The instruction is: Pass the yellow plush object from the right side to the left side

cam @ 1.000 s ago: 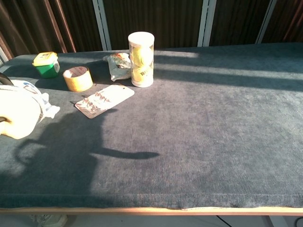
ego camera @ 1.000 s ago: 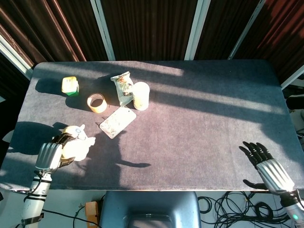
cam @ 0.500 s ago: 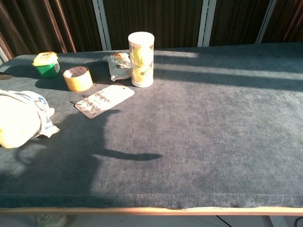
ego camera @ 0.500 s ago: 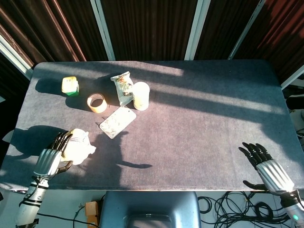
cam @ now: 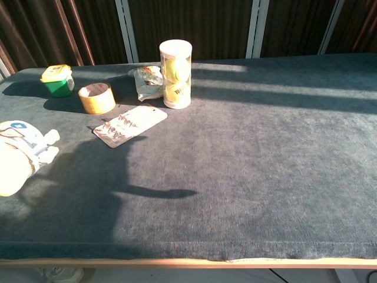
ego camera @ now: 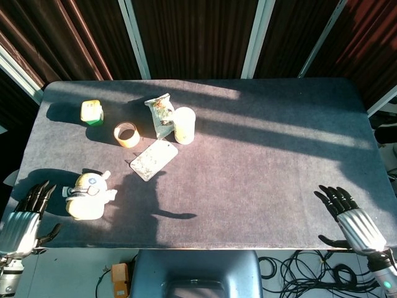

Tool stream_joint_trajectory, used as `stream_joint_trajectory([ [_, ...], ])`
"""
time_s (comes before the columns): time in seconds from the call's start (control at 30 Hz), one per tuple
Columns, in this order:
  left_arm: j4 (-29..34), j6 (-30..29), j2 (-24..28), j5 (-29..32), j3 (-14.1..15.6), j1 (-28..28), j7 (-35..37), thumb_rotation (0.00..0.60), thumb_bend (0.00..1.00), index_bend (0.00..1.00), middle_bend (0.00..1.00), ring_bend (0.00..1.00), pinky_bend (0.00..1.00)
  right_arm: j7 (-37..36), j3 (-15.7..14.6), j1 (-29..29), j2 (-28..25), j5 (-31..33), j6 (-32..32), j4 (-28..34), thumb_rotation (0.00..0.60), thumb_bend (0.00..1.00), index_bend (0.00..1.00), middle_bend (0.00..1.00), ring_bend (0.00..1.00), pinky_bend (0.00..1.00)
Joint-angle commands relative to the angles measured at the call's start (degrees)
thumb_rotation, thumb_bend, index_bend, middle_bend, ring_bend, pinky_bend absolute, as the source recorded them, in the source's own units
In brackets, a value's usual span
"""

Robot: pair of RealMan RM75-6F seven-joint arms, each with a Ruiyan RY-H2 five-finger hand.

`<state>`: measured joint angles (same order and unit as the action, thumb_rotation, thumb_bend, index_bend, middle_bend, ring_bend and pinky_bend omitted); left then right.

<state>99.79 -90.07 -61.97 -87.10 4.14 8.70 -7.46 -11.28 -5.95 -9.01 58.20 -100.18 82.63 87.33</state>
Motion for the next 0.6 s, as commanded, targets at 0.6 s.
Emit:
stream_joint_trajectory([
  [0.6,-6.74,-3.53,-1.44,-2.65,0.72,-7.59,2.97,0.6,0.25,0.0,0.0,0.03,0.17,7.29,0.52,3.15,2.21,1.73,2.14,0.78,0.6,0.0,0.0,0.0,0.0,0.05],
])
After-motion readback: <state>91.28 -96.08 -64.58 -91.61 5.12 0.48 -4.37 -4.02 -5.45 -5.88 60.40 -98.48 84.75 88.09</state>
